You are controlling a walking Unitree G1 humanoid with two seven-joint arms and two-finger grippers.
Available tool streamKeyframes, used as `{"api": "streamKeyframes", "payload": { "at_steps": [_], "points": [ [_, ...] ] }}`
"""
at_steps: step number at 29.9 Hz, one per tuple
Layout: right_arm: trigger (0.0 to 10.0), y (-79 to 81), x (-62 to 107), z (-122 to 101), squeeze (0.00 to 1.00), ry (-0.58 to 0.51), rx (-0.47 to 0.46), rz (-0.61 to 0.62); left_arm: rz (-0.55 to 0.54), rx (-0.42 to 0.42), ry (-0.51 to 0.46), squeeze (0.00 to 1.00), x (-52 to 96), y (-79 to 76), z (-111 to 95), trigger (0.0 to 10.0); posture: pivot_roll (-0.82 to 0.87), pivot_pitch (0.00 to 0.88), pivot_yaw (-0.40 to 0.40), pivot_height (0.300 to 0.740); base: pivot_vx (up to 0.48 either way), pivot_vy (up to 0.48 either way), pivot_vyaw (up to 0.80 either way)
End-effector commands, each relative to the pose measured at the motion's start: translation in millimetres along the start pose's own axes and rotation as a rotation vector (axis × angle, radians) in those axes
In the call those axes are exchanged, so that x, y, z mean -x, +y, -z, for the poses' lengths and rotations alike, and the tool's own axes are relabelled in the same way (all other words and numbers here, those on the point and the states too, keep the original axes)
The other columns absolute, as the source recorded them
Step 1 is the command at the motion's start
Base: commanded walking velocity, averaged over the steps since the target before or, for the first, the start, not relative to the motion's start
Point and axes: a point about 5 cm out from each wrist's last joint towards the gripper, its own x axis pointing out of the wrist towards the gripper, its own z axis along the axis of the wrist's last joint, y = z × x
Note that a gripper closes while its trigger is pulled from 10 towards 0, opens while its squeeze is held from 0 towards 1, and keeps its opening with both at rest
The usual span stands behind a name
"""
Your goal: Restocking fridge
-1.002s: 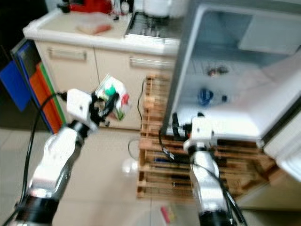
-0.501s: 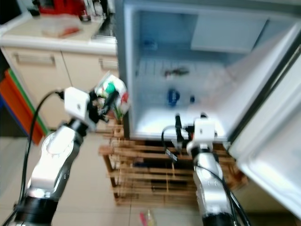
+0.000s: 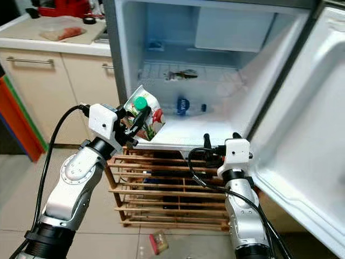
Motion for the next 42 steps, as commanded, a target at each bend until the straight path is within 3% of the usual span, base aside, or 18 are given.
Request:
{"api": "streamKeyframes", "payload": {
  "at_steps": [1,8,22,29,30,35,42],
  "points": [
    [10.0,-2.3,-2.4,-3.3,0.04,-0.005,0.006,0.003,-0.004,-0.007,-0.002,0.00,-1.8,0.8,-2.5,10.0,-0.02,0.000,-0.043,0.740,0.262,0.000,0.00],
    [10.0,-1.9,-3.1,-3.8,0.04,-0.006,0.006,-0.002,-0.058,0.005,0.030,0.00,-5.2,9.9,2.4,10.0,-0.02,0.000,-0.041,0.740,0.112,0.122,-0.76],
    [10.0,-2.4,-1.3,-4.4,0.03,-0.008,0.010,-0.017,-0.115,-0.058,0.066,0.00,-12.2,21.7,7.8,10.0,-0.03,0.000,-0.044,0.740,0.000,0.043,0.00],
    [10.0,-2.2,5.4,-7.3,0.04,-0.016,0.012,-0.035,-0.058,-0.127,0.114,0.00,-40.7,23.3,16.3,10.0,-0.08,0.000,-0.052,0.740,0.000,0.000,0.00],
    [10.0,-7.1,9.8,-7.1,0.04,-0.010,0.025,-0.031,-0.072,-0.129,0.139,0.00,-50.7,27.5,18.5,10.0,-0.09,0.000,-0.052,0.740,0.000,0.000,0.00],
    [10.0,-18.8,26.0,-6.0,0.04,0.010,0.046,-0.010,-0.121,-0.136,0.140,0.00,-61.1,36.9,14.7,10.0,-0.15,0.000,-0.055,0.740,0.000,0.000,0.00],
    [10.0,-40.6,76.6,-5.2,0.04,0.101,0.100,0.019,-0.118,-0.229,0.152,0.00,-69.7,48.3,16.6,10.0,-0.25,0.051,-0.080,0.740,0.000,0.000,0.00]
  ]
}}
